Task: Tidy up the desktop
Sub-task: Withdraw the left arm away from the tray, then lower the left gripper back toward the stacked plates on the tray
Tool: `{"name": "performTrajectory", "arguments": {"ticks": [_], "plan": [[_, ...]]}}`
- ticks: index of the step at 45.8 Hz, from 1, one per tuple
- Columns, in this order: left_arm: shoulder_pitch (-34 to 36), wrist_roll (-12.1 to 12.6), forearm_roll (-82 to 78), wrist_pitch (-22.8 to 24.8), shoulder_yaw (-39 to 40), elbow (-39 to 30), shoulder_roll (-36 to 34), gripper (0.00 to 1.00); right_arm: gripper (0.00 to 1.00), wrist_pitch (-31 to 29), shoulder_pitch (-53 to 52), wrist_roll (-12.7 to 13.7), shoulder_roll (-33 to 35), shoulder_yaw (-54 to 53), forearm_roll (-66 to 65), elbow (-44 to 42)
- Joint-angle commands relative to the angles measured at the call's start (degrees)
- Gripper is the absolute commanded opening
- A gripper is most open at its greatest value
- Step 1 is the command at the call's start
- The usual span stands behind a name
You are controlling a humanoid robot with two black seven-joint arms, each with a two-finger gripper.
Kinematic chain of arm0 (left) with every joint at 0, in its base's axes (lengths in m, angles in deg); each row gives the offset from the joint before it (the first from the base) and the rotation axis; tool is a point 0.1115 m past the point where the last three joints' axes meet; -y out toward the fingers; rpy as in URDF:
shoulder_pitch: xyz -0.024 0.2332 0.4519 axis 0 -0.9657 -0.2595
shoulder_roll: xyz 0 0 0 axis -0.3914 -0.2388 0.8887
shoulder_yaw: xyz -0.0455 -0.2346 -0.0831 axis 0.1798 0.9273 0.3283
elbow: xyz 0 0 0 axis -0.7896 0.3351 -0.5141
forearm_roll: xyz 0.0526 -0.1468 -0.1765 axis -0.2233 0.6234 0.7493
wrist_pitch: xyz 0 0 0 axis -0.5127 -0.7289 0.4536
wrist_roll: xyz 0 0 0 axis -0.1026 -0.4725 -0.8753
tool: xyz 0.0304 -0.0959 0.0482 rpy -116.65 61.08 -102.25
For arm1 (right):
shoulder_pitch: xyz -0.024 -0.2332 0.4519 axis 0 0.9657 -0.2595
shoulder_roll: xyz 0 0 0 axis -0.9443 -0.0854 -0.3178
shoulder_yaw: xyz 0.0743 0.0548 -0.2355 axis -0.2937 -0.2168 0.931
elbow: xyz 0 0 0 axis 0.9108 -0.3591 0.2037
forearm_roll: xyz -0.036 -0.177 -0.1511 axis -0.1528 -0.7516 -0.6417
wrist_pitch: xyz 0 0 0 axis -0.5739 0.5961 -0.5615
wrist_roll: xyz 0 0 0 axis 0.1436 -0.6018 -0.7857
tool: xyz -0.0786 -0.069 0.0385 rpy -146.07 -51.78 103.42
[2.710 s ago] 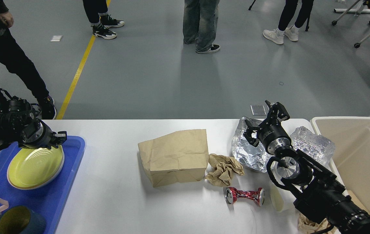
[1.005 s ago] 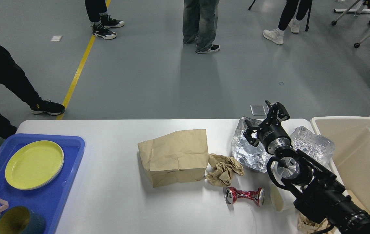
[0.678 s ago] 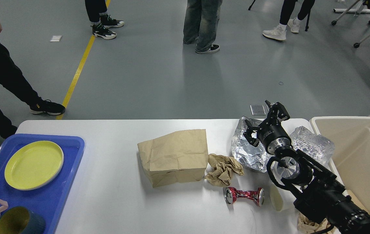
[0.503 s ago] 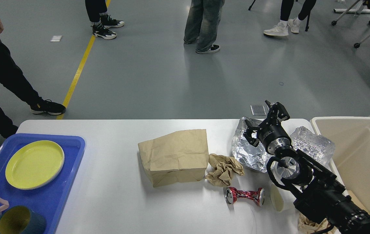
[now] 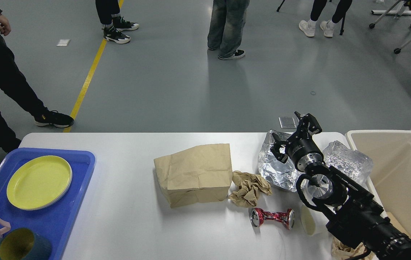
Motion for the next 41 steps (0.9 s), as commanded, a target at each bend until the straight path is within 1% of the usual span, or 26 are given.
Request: {"name": "performTrajectory", "arguments": {"ticks": [1, 2, 5, 10, 14, 18, 20, 22, 33, 37, 41], "plan": [[-0.1, -0.1, 0.0, 3.4, 0.0, 0.0, 0.9, 0.96, 1.00, 0.0, 0.0, 0.0, 0.0, 0.0, 0.0, 0.0], [-0.1, -0.1, 0.0, 4.3, 0.0, 0.0, 1.1, 0.96, 1.00, 0.0, 0.0, 0.0, 0.0, 0.0, 0.0, 0.0], [-0.4, -1.4, 0.0, 6.8, 0.0, 0.0, 2.2, 0.96, 1.00, -0.1, 0.0, 0.0, 0.0, 0.0, 0.0, 0.0], [-1.0, -4.7, 0.0, 9.4, -0.2, 0.0, 4.3, 0.96, 1.00, -0.1, 0.0, 0.0, 0.0, 0.0, 0.0, 0.0], [-2.7, -7.4, 0.0, 9.6, -0.1, 0.0, 6.0, 0.96, 1.00, 0.0, 0.0, 0.0, 0.0, 0.0, 0.0, 0.0], [-2.9, -10.3, -0.1, 9.6, -0.5, 0.0, 7.0, 0.96, 1.00, 0.0, 0.0, 0.0, 0.0, 0.0, 0.0, 0.0], [-3.0, -11.3, -0.1, 9.6, -1.3, 0.0, 7.3, 0.96, 1.00, 0.0, 0.0, 0.0, 0.0, 0.0, 0.0, 0.0], [-3.0, -11.7, -0.4, 9.6, -1.6, 0.0, 7.5, 0.96, 1.00, 0.0, 0.0, 0.0, 0.0, 0.0, 0.0, 0.0], [-2.8, -11.9, -0.8, 9.9, -5.6, -0.2, 8.2, 0.96, 1.00, 0.0, 0.0, 0.0, 0.0, 0.0, 0.0, 0.0], [-2.6, -11.8, -0.8, 10.6, -5.6, -0.3, 8.2, 0.96, 1.00, 0.0, 0.0, 0.0, 0.0, 0.0, 0.0, 0.0], [-2.3, -12.5, -0.8, 11.8, -5.3, -0.3, 8.9, 0.96, 1.00, -0.1, 0.0, 0.0, 0.0, 0.0, 0.0, 0.0]]}}
